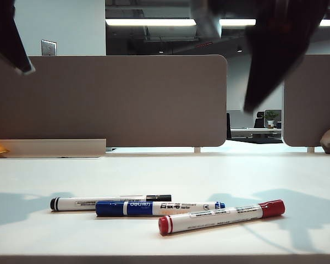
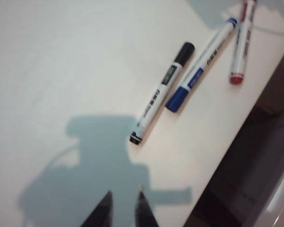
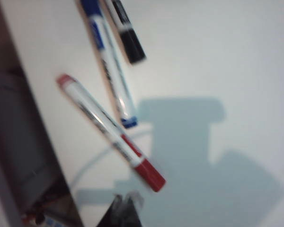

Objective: Pick up the markers one by one and line them up horizontally in a straight line on the table.

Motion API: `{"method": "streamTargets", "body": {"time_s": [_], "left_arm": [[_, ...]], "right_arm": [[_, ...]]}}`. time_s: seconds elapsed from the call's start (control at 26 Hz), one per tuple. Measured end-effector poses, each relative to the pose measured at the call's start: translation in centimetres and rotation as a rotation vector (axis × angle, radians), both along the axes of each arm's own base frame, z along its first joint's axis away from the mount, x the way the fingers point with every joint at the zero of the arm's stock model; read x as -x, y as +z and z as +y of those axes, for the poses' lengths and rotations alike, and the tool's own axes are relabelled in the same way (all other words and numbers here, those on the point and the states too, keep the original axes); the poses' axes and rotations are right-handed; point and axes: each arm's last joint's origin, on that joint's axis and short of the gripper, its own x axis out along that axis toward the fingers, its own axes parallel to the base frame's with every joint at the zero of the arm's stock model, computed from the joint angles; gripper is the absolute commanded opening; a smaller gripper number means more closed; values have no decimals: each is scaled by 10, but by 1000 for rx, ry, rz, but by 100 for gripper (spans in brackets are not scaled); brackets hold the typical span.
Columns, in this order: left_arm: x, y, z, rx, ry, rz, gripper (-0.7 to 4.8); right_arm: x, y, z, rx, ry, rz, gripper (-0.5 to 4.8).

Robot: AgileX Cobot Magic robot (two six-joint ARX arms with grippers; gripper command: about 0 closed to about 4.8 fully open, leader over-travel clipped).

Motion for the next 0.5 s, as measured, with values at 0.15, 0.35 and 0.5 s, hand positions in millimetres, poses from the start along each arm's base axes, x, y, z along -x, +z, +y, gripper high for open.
{"method": "streamTargets", "body": {"time_s": [0.15, 0.35, 0.5], "left_arm": [[-5, -13, -15, -82, -78, 39, 90], [-10, -27, -34, -194, -208, 36, 100], [-17, -37, -42, -224, -256, 46, 119]], "right_arm": [[-5, -16, 9, 99, 49, 7, 34], [-3, -18, 11, 158, 130, -20, 54], [0, -20, 8, 211, 187, -9, 79]]}}
